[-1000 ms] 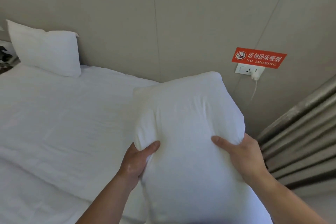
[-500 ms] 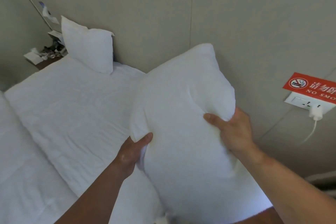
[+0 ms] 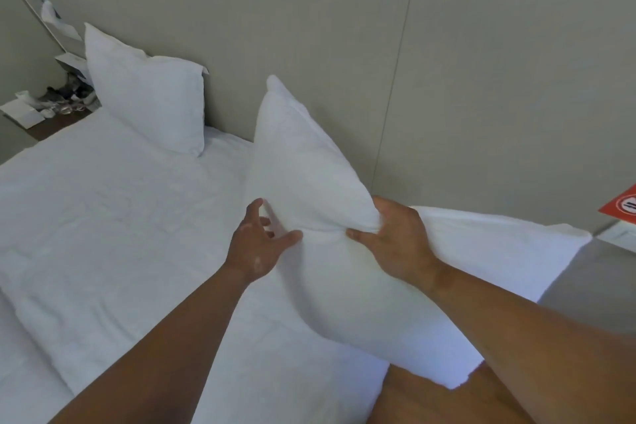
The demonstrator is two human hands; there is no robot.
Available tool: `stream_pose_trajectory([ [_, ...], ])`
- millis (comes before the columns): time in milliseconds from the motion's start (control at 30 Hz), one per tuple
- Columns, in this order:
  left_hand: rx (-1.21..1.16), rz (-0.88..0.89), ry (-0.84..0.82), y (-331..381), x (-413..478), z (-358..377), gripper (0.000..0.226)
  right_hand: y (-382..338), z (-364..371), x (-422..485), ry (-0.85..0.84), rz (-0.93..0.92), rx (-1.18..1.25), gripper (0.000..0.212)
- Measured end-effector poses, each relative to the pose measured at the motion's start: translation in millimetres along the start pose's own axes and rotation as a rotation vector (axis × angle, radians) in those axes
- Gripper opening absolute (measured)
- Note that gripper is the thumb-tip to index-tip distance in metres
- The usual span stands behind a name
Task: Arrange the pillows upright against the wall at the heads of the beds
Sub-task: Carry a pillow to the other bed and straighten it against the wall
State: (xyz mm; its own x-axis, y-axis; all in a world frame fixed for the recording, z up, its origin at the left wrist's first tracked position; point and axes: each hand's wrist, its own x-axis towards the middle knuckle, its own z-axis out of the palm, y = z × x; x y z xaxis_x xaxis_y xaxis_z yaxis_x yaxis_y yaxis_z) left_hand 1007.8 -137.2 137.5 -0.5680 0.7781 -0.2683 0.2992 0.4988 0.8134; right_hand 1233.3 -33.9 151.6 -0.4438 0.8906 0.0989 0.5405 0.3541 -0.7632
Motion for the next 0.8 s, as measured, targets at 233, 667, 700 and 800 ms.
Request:
stream_pose_trajectory([
  [233, 0.873, 0.814, -0.05, 21, 99, -23, 0.123, 20, 51, 42, -0.008, -0.252, -0.33, 0.032],
  [667, 1.468, 0.659, -0.631, 24, 157, 38, 0.105, 79, 50, 52, -0.509, 0.072, -0.484, 0.09],
  [700, 1.477, 0.664, -0.646, 26, 161, 40, 0.107, 85, 40, 55, -0.553, 0.107, -0.48, 0.101],
  [800, 1.458, 0.618, -0.73, 33, 174, 37, 0.109, 105, 18, 62, -0.622, 0.049, -0.721, 0.107],
])
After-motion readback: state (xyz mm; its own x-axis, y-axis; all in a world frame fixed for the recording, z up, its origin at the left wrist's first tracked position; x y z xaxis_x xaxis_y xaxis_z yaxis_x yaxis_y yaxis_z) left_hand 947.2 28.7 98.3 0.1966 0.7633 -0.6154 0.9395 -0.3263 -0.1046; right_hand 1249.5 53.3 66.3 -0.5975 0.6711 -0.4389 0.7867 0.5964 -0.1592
